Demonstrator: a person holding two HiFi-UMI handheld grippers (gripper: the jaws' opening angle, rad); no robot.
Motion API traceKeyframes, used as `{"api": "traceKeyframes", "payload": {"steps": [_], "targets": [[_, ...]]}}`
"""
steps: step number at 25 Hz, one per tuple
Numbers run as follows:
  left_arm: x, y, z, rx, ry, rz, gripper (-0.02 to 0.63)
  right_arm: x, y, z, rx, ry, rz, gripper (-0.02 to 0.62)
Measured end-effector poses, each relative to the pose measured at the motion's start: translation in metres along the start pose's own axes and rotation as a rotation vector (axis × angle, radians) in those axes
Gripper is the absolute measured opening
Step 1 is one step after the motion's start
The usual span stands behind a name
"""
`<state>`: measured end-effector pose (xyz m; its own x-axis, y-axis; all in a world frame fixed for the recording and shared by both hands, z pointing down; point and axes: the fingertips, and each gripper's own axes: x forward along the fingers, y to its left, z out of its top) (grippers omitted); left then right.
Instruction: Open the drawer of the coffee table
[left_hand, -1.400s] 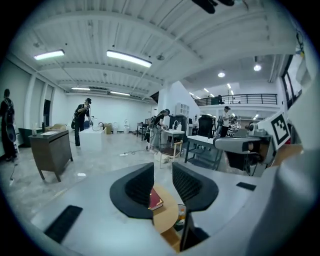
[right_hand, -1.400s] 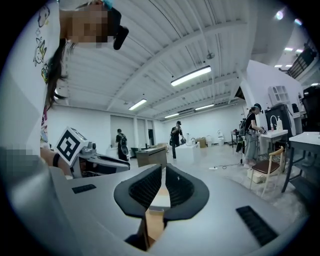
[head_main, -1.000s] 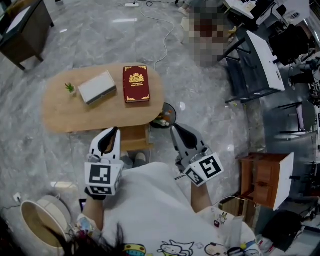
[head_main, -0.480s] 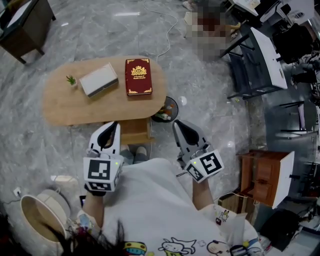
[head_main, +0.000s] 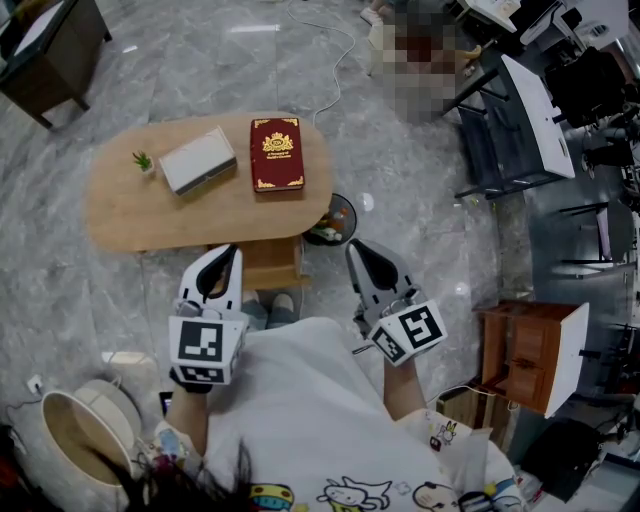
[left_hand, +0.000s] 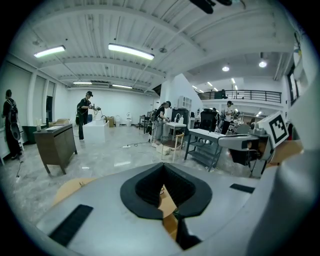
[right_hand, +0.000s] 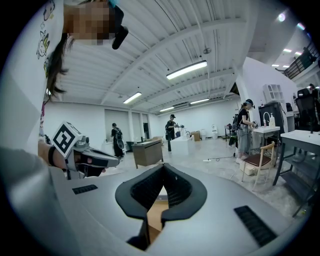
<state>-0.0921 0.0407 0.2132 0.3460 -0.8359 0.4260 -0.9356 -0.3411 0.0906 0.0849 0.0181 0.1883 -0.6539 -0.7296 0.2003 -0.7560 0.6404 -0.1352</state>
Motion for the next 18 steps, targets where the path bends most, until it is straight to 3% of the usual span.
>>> {"api": "traceKeyframes", "payload": {"steps": [18], "targets": [[-0.0025, 0.0044, 0.0011, 0.012, -0.005, 0.021, 0.005, 0.0036, 0.0013, -0.0018, 0.009, 0.002, 0.013, -0.002]]}}
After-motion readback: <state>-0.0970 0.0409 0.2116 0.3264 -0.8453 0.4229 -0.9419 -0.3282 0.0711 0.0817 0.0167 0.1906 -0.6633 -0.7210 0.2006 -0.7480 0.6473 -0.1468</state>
